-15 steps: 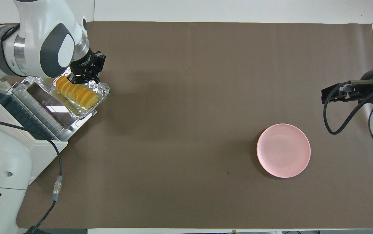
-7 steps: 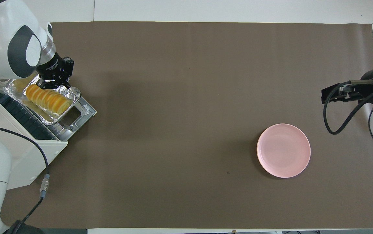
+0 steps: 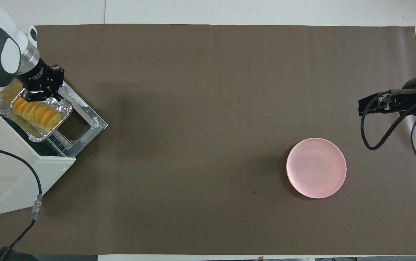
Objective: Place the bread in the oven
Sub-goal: 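Carry the tray with the left gripper onto the oven door, then push the tray with the left gripper into the oven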
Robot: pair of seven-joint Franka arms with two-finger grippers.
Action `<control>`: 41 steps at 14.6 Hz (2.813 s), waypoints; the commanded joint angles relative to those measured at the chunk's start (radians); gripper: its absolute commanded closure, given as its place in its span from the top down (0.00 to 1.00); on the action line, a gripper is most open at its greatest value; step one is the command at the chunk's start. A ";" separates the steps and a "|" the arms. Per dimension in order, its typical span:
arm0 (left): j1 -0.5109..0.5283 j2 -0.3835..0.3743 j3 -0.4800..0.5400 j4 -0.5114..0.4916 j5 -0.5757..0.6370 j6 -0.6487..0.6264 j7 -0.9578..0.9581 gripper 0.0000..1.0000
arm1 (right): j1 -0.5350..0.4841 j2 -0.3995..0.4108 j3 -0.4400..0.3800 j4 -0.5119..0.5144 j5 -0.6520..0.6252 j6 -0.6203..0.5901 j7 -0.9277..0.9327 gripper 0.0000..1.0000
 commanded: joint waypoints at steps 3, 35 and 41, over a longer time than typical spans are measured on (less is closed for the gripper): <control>0.003 -0.075 0.019 -0.117 -0.010 -0.003 0.070 0.00 | -0.017 -0.015 0.014 -0.017 -0.019 -0.003 -0.020 1.00; -0.070 -0.175 0.022 -0.298 0.153 0.100 0.151 1.00 | -0.017 -0.015 0.014 -0.017 -0.019 -0.003 -0.020 1.00; -0.103 -0.179 0.019 -0.225 0.153 0.057 0.203 1.00 | -0.017 -0.015 0.014 -0.017 -0.019 -0.003 -0.021 1.00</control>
